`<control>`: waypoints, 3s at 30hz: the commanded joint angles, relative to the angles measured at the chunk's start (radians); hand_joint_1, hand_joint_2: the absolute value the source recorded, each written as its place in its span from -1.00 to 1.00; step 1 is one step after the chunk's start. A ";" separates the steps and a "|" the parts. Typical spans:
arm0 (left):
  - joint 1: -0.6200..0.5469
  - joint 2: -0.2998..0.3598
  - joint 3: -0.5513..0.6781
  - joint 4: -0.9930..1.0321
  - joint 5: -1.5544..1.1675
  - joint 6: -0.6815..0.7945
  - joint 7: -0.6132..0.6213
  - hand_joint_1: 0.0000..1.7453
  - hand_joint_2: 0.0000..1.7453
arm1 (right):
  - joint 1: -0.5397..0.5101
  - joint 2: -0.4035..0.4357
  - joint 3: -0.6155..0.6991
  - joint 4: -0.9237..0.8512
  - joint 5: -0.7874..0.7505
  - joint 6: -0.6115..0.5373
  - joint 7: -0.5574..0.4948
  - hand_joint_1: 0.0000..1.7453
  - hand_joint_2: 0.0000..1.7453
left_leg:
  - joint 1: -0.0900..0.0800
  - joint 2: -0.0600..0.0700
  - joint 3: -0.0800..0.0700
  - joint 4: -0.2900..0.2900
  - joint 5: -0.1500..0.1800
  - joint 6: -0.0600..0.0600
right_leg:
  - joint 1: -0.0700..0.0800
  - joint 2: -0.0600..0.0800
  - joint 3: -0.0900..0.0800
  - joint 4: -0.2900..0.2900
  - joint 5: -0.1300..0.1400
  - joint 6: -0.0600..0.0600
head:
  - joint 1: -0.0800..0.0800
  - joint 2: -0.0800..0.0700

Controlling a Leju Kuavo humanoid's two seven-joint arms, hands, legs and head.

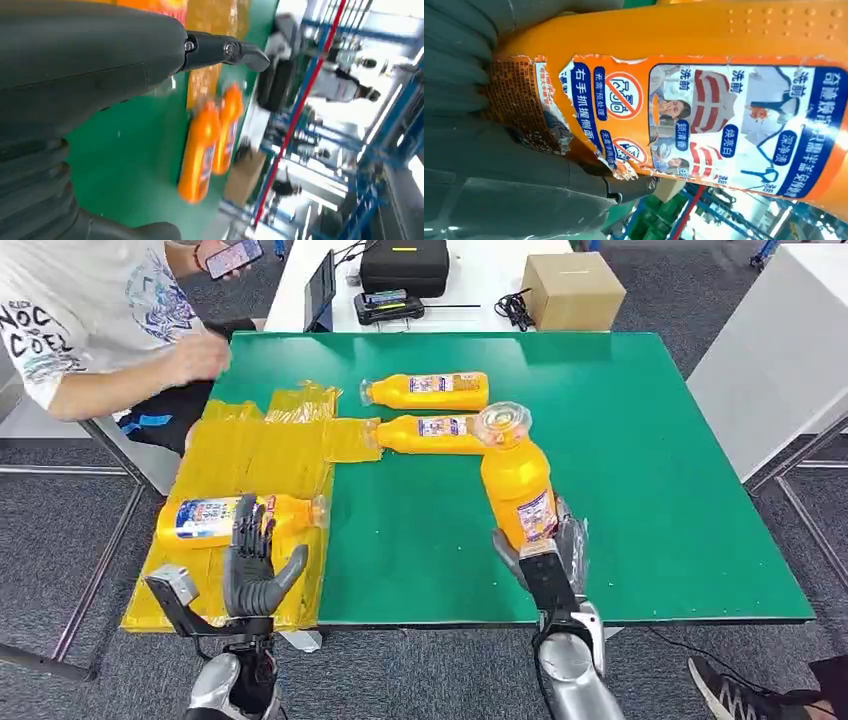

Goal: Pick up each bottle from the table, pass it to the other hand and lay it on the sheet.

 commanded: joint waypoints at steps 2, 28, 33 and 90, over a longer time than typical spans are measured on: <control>-0.084 0.066 -0.125 0.109 -0.024 -0.089 0.026 -1.00 1.00 | -0.043 0.075 0.011 0.245 0.014 0.055 -0.061 1.00 1.00 | 0.002 0.002 0.007 -0.002 -0.001 -0.002 | 0.002 0.000 0.007 -0.003 -0.001 -0.003 | 0.000 0.000; -0.183 0.053 -0.192 0.291 -0.099 -0.266 0.069 -1.00 1.00 | -0.233 0.176 0.275 0.514 0.037 0.133 -0.063 1.00 1.00 | 0.002 0.006 0.008 0.000 -0.003 -0.002 | 0.003 0.004 0.007 -0.001 -0.001 -0.003 | 0.000 0.000; -0.182 0.047 -0.182 0.308 0.003 -0.364 0.104 -1.00 1.00 | -0.263 0.183 0.311 0.581 0.037 0.135 -0.064 1.00 1.00 | 0.001 0.004 0.004 -0.001 -0.001 -0.001 | 0.001 0.002 0.003 -0.001 0.000 -0.002 | 0.000 0.000; -0.214 0.073 -0.108 0.263 0.075 -0.390 0.081 -0.44 1.00 | -0.288 0.194 0.409 0.764 0.063 0.210 -0.029 1.00 1.00 | 0.002 0.003 0.005 0.000 -0.001 -0.002 | 0.002 0.000 0.005 -0.001 -0.001 -0.002 | 0.000 0.000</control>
